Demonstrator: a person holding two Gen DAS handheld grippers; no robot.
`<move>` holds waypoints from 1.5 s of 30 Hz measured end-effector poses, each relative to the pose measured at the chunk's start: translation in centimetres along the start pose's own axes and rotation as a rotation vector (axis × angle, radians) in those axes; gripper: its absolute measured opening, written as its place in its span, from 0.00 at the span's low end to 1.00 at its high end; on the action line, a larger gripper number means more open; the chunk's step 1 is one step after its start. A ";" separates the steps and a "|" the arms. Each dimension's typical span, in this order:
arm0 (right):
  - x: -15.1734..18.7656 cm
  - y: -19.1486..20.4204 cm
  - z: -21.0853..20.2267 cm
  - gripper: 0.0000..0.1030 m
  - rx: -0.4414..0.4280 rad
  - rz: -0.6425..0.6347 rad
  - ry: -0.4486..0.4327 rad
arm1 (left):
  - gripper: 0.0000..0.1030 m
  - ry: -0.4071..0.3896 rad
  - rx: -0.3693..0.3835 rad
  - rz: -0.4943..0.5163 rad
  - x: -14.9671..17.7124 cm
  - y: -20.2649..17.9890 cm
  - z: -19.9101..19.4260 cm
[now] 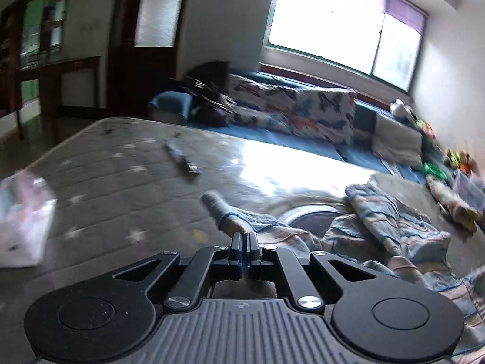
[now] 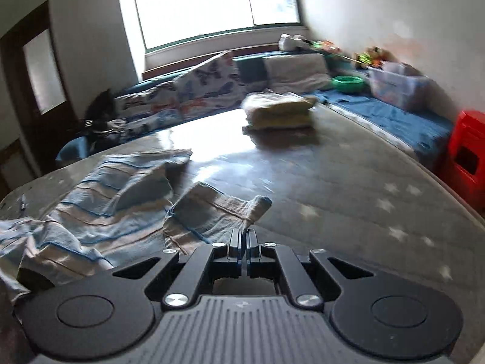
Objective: Fold clothes
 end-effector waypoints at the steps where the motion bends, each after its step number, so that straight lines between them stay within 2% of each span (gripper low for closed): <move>1: 0.4 -0.6 -0.3 0.02 0.011 0.010 0.003 | 0.02 0.001 -0.007 -0.017 0.3 0.8 -0.8; 6: 2.5 -2.8 -1.6 0.02 0.041 0.056 0.024 | 0.02 0.014 -0.041 -0.056 2.5 3.7 -4.9; 11: 3.6 -3.6 -2.1 0.02 0.064 0.066 0.036 | 0.02 0.078 -0.094 -0.092 4.3 6.0 -6.1; 13: 3.4 -3.4 -2.4 0.06 0.052 0.059 0.027 | 0.06 0.096 -0.108 -0.091 5.3 6.5 -6.8; 17: 2.9 -1.7 -2.0 0.07 -0.004 0.023 0.022 | 0.07 0.090 -0.141 -0.080 5.6 7.0 -7.4; 18: 2.8 -1.1 -1.7 0.10 -0.021 0.012 0.027 | 0.10 0.088 -0.146 -0.080 5.4 7.0 -7.5; 20: 2.6 0.1 -1.1 0.12 -0.054 -0.010 0.036 | 0.28 0.080 -0.158 -0.075 5.1 6.9 -7.6; 21: 2.5 0.8 -0.7 0.16 -0.070 -0.025 0.042 | 0.40 0.074 -0.168 -0.068 4.9 6.8 -7.7; 22: 2.4 1.6 -0.3 0.22 -0.085 -0.043 0.049 | 0.44 0.066 -0.172 -0.055 4.6 6.6 -7.8; 23: 2.3 2.3 0.1 0.24 -0.100 -0.059 0.055 | 0.45 0.063 -0.167 -0.043 4.4 6.3 -7.7; 25: 2.1 3.7 1.0 0.24 -0.129 -0.090 0.066 | 0.51 0.061 -0.156 -0.021 4.0 5.6 -7.4; 29: 1.5 6.1 3.7 0.27 -0.183 -0.145 0.105 | 0.56 0.077 -0.119 0.024 3.6 3.5 -5.9; 34: 1.6 6.2 6.4 0.29 -0.140 -0.165 0.149 | 0.64 0.077 -0.076 0.086 2.5 0.7 -3.8; 40: -0.3 5.9 7.3 0.31 -0.115 -0.182 0.140 | 0.65 0.067 -0.030 0.188 0.6 -3.1 0.4; 44: -2.3 8.2 9.0 0.32 -0.156 -0.240 0.134 | 0.63 0.085 0.017 0.253 -0.2 -6.2 3.8; 45: -2.7 8.9 9.5 0.34 -0.170 -0.249 0.136 | 0.59 0.093 0.027 0.263 -0.3 -6.9 4.7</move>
Point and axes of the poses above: each gripper's, at about its wrist camera, not at the fingertips, and z roughly the way its jaws point, y to its left, x to its underside, the point moved 7 cm from there along z, roughly the way its jaws point, and after that the axes turned 2 degrees about z, right-handed, at the moved point
